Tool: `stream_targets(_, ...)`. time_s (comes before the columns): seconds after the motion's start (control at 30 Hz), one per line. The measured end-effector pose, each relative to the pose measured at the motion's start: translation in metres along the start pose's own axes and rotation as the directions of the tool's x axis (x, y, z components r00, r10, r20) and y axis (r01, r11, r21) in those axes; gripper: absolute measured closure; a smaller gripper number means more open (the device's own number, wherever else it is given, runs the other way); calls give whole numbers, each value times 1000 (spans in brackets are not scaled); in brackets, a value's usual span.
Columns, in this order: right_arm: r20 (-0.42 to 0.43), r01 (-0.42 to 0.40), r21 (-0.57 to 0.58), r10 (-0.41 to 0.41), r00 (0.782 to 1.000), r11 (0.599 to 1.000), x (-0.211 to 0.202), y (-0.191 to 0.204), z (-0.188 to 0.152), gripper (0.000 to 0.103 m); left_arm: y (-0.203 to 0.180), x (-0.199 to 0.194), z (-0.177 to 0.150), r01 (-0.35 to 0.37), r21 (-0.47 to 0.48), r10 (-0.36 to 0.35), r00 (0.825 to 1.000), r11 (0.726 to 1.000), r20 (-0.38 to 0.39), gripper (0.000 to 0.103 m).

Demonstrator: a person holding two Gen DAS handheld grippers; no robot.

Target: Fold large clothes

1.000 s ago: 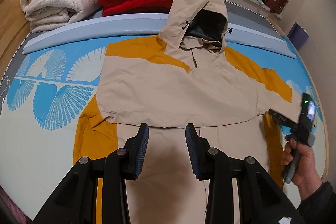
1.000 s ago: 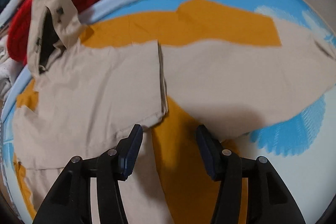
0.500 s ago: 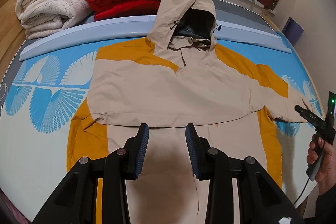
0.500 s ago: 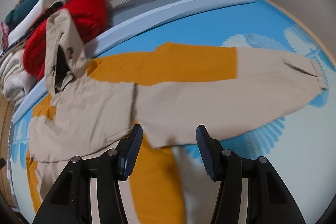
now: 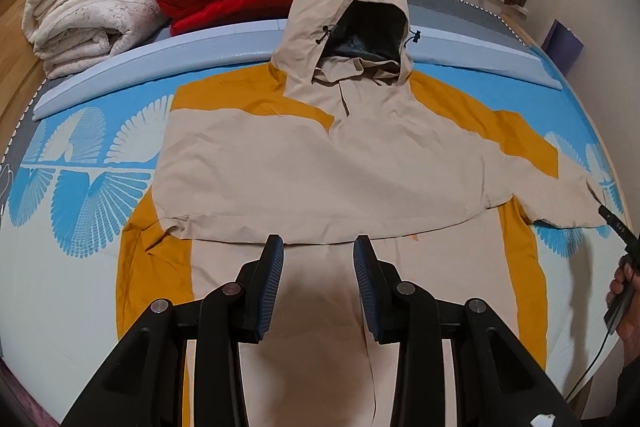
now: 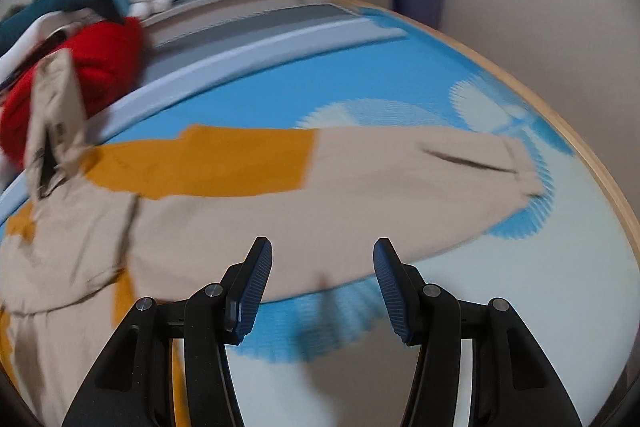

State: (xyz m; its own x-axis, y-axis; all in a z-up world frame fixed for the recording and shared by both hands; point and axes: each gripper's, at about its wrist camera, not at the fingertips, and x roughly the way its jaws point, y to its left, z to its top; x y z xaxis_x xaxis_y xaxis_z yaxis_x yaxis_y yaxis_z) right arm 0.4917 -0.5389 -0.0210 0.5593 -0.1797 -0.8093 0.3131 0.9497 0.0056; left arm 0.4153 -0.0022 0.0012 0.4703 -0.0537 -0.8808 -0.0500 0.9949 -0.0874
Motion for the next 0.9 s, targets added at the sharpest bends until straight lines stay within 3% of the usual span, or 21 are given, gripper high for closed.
stream_targets(0.17,8,55,164,-57,998,985,8,-81,7,53,-7,10,-2,-13,20,14,1000,1000,-15,70)
stream_targets(0.2,12,64,188,-67,998,980,8,-93,7,59,-9,12,-2,-17,26,17,1000,1000,-18,70)
stream_targets(0.3,11,62,337,-69,998,940,15,-151,4,93,-15,17,-4,-23,42,24,999,999,-21,70)
stream_targets(0.37,15,34,464,-46,999,885,23,-191,-3,93,-20,20,-6,-28,58,30,999,998,-25,70)
stream_targets(0.53,33,-60,587,49,998,808,49,-235,-12,90,-29,28,-12,-42,103,46,998,994,-36,69)
stream_targets(0.67,27,-120,647,135,990,753,77,-248,-15,89,-30,32,-14,-57,124,62,997,991,-38,69)
stream_targets(0.83,-2,-104,711,151,989,696,107,-254,-21,83,-26,33,-13,-72,136,77,997,988,-30,69)
stream_targets(0.9,-16,-83,715,135,991,695,115,-252,-22,82,-23,34,-13,-76,137,81,996,988,-32,69)
